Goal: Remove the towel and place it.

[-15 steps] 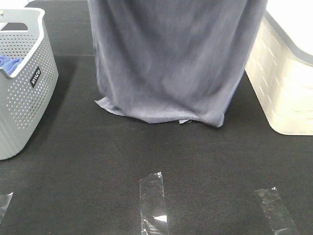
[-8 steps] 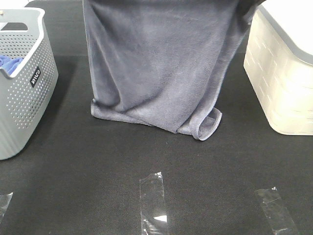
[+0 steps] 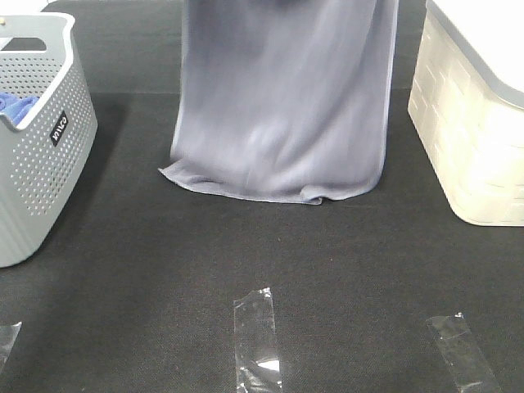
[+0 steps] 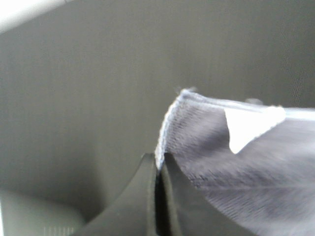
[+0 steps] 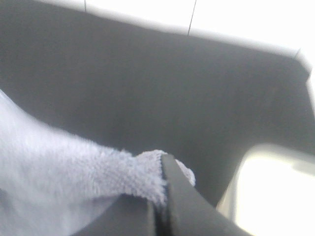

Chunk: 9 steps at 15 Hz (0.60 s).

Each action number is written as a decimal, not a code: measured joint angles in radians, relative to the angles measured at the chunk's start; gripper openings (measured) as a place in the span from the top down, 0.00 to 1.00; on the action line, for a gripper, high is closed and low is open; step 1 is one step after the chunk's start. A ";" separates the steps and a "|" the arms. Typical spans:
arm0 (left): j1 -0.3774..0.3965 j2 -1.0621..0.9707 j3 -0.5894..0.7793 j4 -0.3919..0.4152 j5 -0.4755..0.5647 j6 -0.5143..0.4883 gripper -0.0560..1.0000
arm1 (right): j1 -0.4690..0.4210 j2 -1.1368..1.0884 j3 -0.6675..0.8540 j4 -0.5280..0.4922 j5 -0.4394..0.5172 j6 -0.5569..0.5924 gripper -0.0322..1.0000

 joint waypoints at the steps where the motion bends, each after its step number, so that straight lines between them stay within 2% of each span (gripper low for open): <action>1: 0.009 -0.007 -0.039 0.002 -0.107 -0.001 0.95 | 0.000 0.000 -0.076 -0.007 -0.026 -0.001 0.97; 3: 0.029 -0.024 -0.107 0.003 -0.275 -0.001 0.95 | 0.000 -0.001 -0.208 -0.016 -0.049 -0.003 0.97; 5: 0.041 -0.028 -0.118 0.003 -0.310 -0.001 0.95 | 0.000 -0.008 -0.246 -0.021 -0.040 -0.017 0.97; 7: 0.043 -0.001 -0.118 0.003 -0.197 -0.001 0.95 | 0.000 0.011 -0.246 -0.027 0.051 -0.024 0.97; 9: 0.043 0.042 -0.118 -0.040 0.019 -0.001 0.95 | 0.000 0.074 -0.246 -0.031 0.221 -0.024 0.97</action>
